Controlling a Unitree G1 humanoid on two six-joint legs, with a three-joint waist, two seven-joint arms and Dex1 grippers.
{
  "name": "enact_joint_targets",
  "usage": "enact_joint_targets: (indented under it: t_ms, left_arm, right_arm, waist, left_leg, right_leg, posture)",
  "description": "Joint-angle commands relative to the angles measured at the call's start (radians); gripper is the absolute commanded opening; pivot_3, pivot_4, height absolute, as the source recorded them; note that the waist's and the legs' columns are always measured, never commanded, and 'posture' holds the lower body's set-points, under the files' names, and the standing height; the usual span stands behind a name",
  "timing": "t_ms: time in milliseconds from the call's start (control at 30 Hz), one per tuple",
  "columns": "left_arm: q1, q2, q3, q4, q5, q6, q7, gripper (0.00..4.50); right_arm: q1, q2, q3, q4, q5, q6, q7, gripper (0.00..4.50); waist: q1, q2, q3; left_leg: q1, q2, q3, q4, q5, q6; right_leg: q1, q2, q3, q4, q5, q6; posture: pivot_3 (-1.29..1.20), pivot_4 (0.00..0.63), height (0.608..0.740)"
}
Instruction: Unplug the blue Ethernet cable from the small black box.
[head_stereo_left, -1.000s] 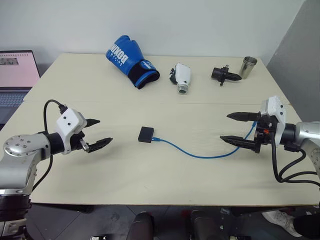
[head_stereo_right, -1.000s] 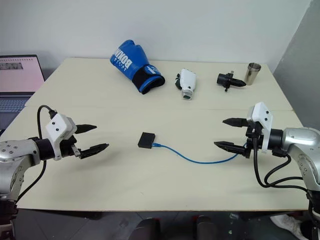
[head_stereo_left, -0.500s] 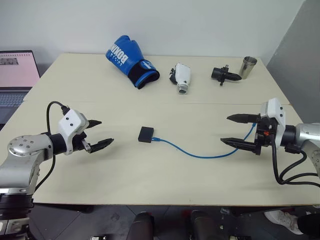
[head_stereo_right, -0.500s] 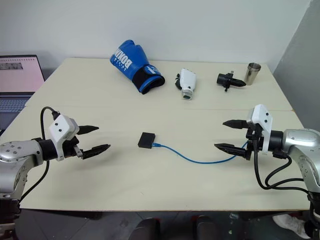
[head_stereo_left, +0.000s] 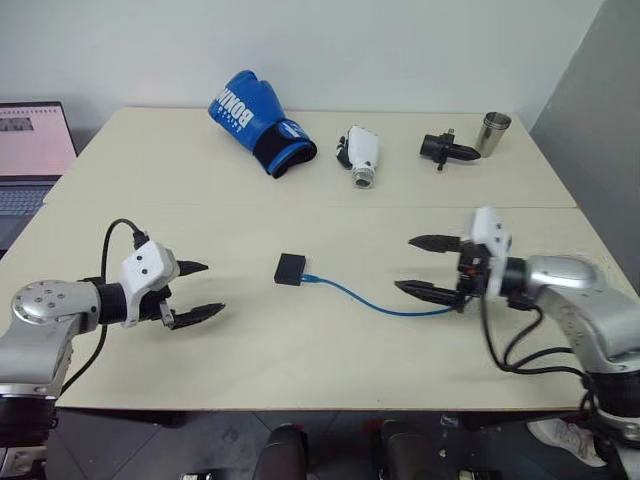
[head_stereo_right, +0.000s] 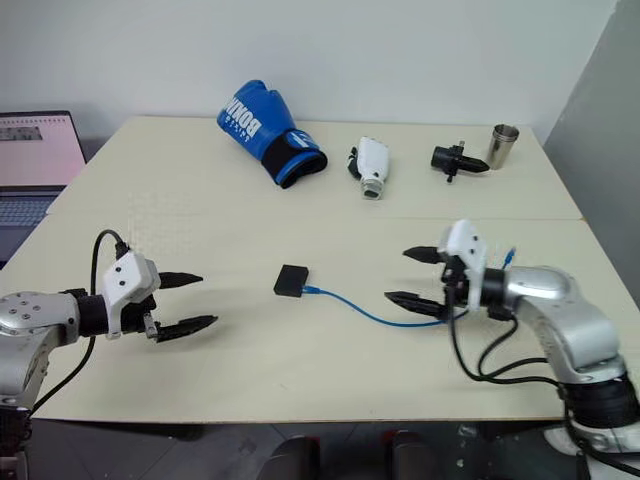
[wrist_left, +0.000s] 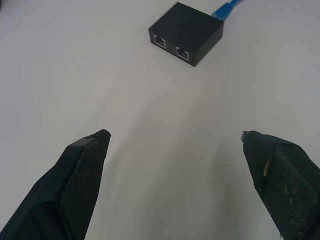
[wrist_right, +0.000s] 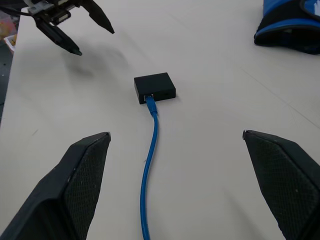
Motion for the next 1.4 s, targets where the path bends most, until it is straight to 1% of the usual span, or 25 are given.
enact_joint_targets:
  t_ms: [33,133,300,533,700,733,800,933,967,1133,1300,1333,1400]
  left_arm:
    - [-0.040,0.005,-0.003,-0.017,-0.009,-0.004,-0.013,4.49]
    - [-0.055,0.001,-0.018,-0.029,-0.009,-0.004,-0.019,4.49]
    - [-0.067,-0.009,-0.047,-0.045,0.006,-0.011,-0.019,4.49]
    - [-0.075,-0.030,-0.062,-0.077,-0.011,0.016,-0.008,4.49]
    - [-0.085,-0.033,-0.069,-0.086,-0.011,0.030,-0.005,4.49]
    - [-0.087,-0.034,-0.070,-0.087,-0.011,0.032,-0.005,4.50]
    - [-0.090,-0.035,-0.071,-0.088,-0.012,0.039,-0.006,4.50]
    - [-0.092,-0.035,-0.073,-0.090,-0.010,0.045,-0.007,4.50]
    - [-0.093,-0.035,-0.073,-0.090,-0.009,0.047,-0.007,4.50]
    - [-0.094,-0.037,-0.072,-0.088,-0.011,0.059,-0.005,4.50]
    - [-0.099,-0.043,-0.070,-0.075,-0.008,0.067,0.004,4.50]
    - [-0.098,-0.044,-0.068,-0.075,-0.014,0.087,0.008,4.50]
    - [-0.102,-0.048,-0.064,-0.074,-0.031,0.129,0.013,4.50]
  right_arm:
    - [-0.073,0.140,0.126,0.127,-0.122,-0.086,-0.079,4.50]
    - [-0.114,0.224,0.204,0.251,-0.205,-0.162,-0.082,4.50]
    - [-0.179,0.304,0.257,0.423,-0.282,-0.269,-0.063,4.50]
    - [-0.225,0.373,0.274,0.556,-0.330,-0.341,-0.040,4.50]
    - [-0.251,0.424,0.277,0.634,-0.367,-0.373,-0.054,4.50]
    - [-0.258,0.432,0.275,0.653,-0.374,-0.378,-0.058,4.21]
    - [-0.267,0.444,0.273,0.681,-0.390,-0.387,-0.065,3.99]
    - [-0.274,0.450,0.278,0.703,-0.413,-0.400,-0.060,3.01]
    - [-0.274,0.451,0.280,0.704,-0.418,-0.400,-0.058,2.87]
    - [-0.264,0.440,0.299,0.694,-0.452,-0.418,-0.041,1.46]
    - [-0.260,0.427,0.316,0.682,-0.483,-0.444,-0.027,0.24]
    - [-0.258,0.423,0.319,0.672,-0.489,-0.453,-0.026,0.03]
    - [-0.256,0.415,0.320,0.651,-0.500,-0.472,-0.029,0.01]
  waist:
    - [0.000,0.000,0.000]
    - [0.001,0.000,0.000]
    - [0.002,0.000,0.000]
    - [0.000,0.000,0.000]
    - [0.000,0.000,0.000]
    - [0.000,0.000,0.000]
    - [0.000,0.000,0.000]
    - [0.000,0.000,0.000]
    - [0.000,0.000,0.000]
    - [-0.001,0.000,0.000]
    - [-0.001,0.000,0.000]
    - [-0.001,0.000,0.000]
    - [-0.001,0.000,0.000]
  left_leg:
    - [0.000,0.000,0.000,0.000,0.000,0.000]
    - [-0.001,0.000,0.000,0.000,0.000,0.000]
    - [-0.002,-0.001,0.001,0.000,0.000,0.000]
    - [-0.002,0.000,0.000,0.000,0.000,0.000]
    - [-0.001,0.000,0.000,0.000,0.000,0.000]
    - [-0.001,0.000,0.000,0.000,0.000,0.000]
    - [-0.001,0.000,0.000,0.000,0.000,0.000]
    - [-0.001,0.000,0.001,0.000,0.000,0.000]
    - [-0.001,0.000,0.001,0.000,0.000,0.000]
    - [-0.001,0.000,0.000,0.000,0.000,0.000]
    - [-0.001,0.000,0.000,0.000,0.000,0.000]
    - [-0.001,0.000,0.000,0.000,0.000,0.000]
    - [-0.001,0.000,0.000,0.000,0.000,0.000]
  right_leg:
    - [0.000,0.000,0.000,0.000,0.000,0.000]
    - [-0.001,0.000,0.000,0.001,0.000,0.000]
    - [-0.002,-0.001,0.001,0.000,0.000,0.000]
    - [-0.002,0.000,0.000,0.001,0.000,0.000]
    - [-0.002,0.000,0.000,0.001,0.000,0.000]
    - [-0.002,0.001,0.000,0.001,0.000,0.000]
    - [-0.002,0.001,0.000,0.002,0.000,0.000]
    - [-0.002,0.000,0.000,0.001,0.000,0.000]
    - [-0.002,0.000,0.000,0.001,0.000,0.000]
    - [-0.002,0.000,0.000,0.001,0.000,0.000]
    - [-0.002,0.000,0.000,0.002,0.000,0.000]
    - [-0.002,0.000,0.000,0.002,0.000,0.000]
    - [-0.002,0.000,0.000,0.002,0.000,0.000]
  posture:
    - [0.00,0.150,0.740]
    - [0.00,0.150,0.740]
    - [0.00,0.150,0.740]
    - [0.00,0.150,0.740]
    - [0.00,0.150,0.740]
    - [0.00,0.150,0.740]
    - [0.00,0.150,0.740]
    - [0.00,0.150,0.740]
    - [0.00,0.150,0.740]
    - [0.00,0.150,0.740]
    - [0.00,0.150,0.740]
    - [0.00,0.150,0.740]
    - [0.00,0.150,0.740]
